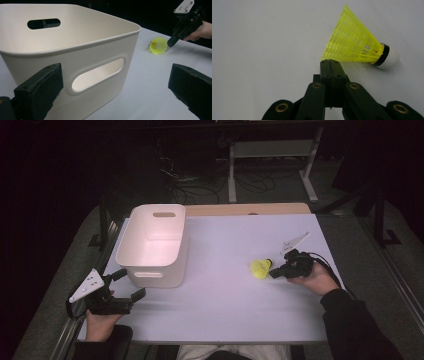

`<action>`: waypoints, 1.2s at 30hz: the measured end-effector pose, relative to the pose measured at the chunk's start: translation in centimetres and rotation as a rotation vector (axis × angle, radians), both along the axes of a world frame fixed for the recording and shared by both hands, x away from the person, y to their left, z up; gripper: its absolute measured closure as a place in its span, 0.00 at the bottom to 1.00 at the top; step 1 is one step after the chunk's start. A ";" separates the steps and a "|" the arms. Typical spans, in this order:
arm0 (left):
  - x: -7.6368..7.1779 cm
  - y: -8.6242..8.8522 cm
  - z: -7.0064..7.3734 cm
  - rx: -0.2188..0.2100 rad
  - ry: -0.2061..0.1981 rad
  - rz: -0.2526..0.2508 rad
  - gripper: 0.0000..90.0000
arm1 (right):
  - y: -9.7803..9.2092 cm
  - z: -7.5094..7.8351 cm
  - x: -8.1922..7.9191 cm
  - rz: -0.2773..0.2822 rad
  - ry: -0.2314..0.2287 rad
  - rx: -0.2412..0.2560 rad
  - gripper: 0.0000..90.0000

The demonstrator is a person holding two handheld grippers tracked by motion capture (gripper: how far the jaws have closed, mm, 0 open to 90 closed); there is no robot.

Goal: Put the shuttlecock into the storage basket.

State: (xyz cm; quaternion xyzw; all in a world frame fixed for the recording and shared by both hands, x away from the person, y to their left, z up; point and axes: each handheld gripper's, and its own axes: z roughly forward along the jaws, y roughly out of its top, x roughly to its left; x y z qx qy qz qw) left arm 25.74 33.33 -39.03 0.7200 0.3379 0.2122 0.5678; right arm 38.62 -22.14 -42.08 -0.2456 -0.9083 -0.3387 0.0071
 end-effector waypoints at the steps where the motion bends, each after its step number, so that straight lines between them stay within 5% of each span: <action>1: 0.0 0.0 0.0 -0.001 -0.001 0.000 0.00 | 0.1 -0.1 0.1 0.000 0.002 -0.002 0.99; 36: 0.0 0.0 0.0 -0.003 -0.002 -0.004 0.00 | 1.1 -1.6 1.4 -0.021 0.017 -0.021 0.99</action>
